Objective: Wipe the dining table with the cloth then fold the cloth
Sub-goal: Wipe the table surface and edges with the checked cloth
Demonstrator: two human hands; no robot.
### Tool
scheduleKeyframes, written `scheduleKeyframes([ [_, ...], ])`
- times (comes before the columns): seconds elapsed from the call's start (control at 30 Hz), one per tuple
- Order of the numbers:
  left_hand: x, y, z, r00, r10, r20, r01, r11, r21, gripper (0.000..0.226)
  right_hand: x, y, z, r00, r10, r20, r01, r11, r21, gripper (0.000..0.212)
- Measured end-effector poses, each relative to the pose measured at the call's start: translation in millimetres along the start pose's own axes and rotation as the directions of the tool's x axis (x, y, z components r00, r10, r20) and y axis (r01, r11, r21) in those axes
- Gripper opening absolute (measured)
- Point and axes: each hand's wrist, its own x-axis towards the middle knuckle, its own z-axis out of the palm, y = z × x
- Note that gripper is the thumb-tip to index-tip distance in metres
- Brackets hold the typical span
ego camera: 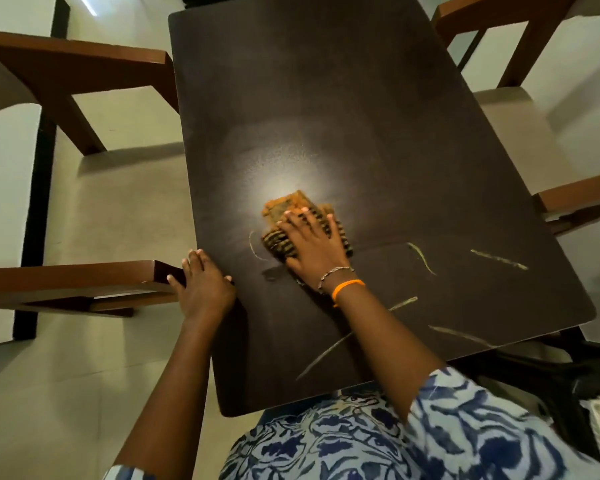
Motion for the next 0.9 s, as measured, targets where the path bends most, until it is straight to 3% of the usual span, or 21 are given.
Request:
scheduleKeyframes([
  [0.2,5,-19,6,0.998,0.062,0.005,-0.06,0.984,-0.17,0.058,-14,112,-33,0.914,0.392,-0.102,-0.392,0.92,0.028,0.064],
  [0.37,5,-27,3,0.993,0.116,-0.037,-0.122,0.953,-0.279,0.058,-6,90,-29,0.854,0.51,-0.101,-0.505,0.86,0.066,0.064],
  [0.43,5,-30,3,0.988,0.14,-0.069,-0.154,0.932,-0.328,0.056,0,51,-19,0.882,0.464,-0.088,-0.461,0.886,0.054,0.067],
  [0.53,7,-38,11,0.98,0.158,-0.121,-0.194,0.891,-0.41,0.06,11,-30,3,0.963,0.271,-0.013,-0.27,0.962,0.031,0.072],
  [0.67,6,-46,33,0.96,0.167,-0.227,-0.274,0.737,-0.618,0.056,24,-117,27,0.994,0.052,0.093,-0.054,0.998,0.013,0.069],
  [0.83,0,-53,42,0.984,0.003,-0.176,-0.13,0.686,-0.716,0.051,33,-87,20,0.981,-0.139,0.134,0.149,0.987,-0.068,0.068],
  [0.9,5,-55,38,0.983,0.005,-0.182,-0.141,0.656,-0.742,0.047,29,-53,11,0.991,-0.081,0.104,0.089,0.993,-0.076,0.07],
])
